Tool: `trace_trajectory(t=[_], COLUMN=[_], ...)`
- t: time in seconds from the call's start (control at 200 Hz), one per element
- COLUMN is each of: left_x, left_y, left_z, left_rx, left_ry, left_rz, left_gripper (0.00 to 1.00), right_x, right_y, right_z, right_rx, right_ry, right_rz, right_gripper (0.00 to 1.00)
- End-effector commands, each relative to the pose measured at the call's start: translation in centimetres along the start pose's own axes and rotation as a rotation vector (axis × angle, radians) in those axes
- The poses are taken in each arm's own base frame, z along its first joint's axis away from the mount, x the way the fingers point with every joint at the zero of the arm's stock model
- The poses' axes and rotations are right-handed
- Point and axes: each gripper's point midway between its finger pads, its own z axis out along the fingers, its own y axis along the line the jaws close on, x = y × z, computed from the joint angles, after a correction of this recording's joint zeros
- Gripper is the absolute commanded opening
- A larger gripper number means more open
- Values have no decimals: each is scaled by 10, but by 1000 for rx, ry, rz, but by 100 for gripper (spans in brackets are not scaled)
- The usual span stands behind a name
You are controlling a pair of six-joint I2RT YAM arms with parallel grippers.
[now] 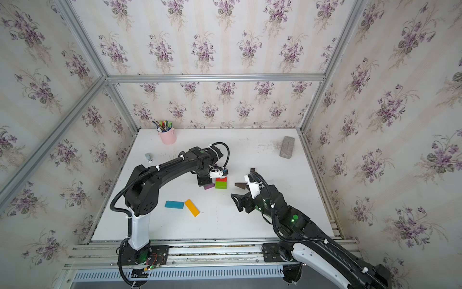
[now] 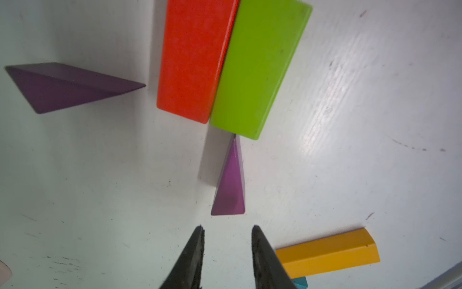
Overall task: Assemble a small pinwheel with building blocks
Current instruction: Assemble the building block at the center of the board.
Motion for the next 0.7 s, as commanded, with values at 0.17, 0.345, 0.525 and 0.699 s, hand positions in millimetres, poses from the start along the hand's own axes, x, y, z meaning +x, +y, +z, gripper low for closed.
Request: trace_trajectory(t=[0.17,0.345,0.525,0.699], left_x=[-1,2,1,9], left_y=[-12,-20,-32,-41], left_z=[-43,-86,-141,-155], left_rx=[-3,-44,-97,-151], left_ry=[-160,-333,-559,-655], left_rz=[10,5,35,72], left_gripper=[34,35,100,100], right_x=[-5,-8,-28,-40], right_y=[-2,-4,-5,-20], right_z=[1,2,-4,-11], right_rx=[13,20,39,116], right_ry=[-19,-8,-5,17], right_rz=[3,11,13,13], right_gripper=[90,90,90,90])
